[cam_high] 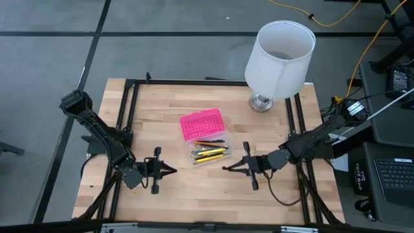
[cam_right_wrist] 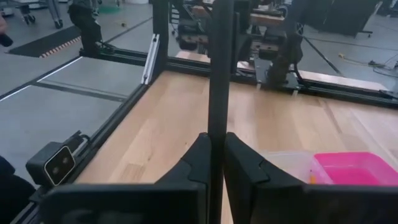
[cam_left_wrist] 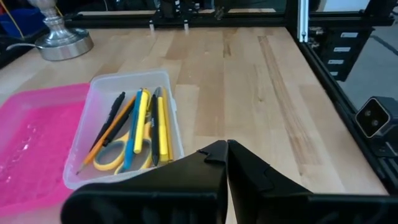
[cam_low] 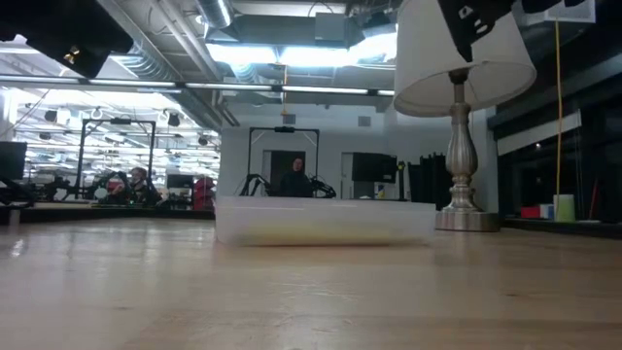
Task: Pick & place school supplies into a supply box
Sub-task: Put the black pen into the pink supply box, then close the pink supply box
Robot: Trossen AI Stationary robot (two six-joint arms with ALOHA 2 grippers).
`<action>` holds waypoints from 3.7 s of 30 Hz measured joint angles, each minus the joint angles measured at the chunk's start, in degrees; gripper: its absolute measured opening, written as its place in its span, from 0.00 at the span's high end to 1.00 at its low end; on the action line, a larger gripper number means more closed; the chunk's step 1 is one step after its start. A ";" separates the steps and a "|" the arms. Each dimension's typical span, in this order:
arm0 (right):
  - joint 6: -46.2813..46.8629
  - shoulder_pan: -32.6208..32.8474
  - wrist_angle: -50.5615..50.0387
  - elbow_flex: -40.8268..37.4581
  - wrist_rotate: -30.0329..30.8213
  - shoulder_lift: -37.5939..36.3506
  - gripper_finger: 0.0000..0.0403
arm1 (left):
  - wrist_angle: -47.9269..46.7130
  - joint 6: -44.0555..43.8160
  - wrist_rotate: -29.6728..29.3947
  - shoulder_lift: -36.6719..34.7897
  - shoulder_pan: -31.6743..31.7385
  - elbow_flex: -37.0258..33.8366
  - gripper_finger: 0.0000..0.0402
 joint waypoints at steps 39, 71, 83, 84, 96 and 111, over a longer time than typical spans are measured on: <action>-2.28 -21.31 -21.52 9.58 -6.12 5.33 0.93 | -0.13 -0.01 -1.95 0.00 0.00 0.00 0.99; -11.45 -28.82 -57.45 39.58 -21.09 32.70 0.84 | 1.12 7.92 -1.45 -0.48 16.00 0.00 1.00; -13.06 -29.51 -62.89 42.06 -20.75 32.65 0.76 | 0.83 6.99 -2.45 -0.46 16.71 0.00 0.99; -13.06 -29.51 -64.11 42.27 -20.75 32.40 0.76 | 0.83 6.28 -3.00 -0.46 16.82 0.00 0.99; -11.29 -30.29 -70.57 41.38 -20.34 26.04 0.92 | -4.85 4.81 -2.00 -0.46 20.87 0.00 0.98; -9.78 -30.58 -15.48 4.59 -11.49 0.95 0.89 | -9.20 2.95 1.09 -1.96 28.49 0.02 0.96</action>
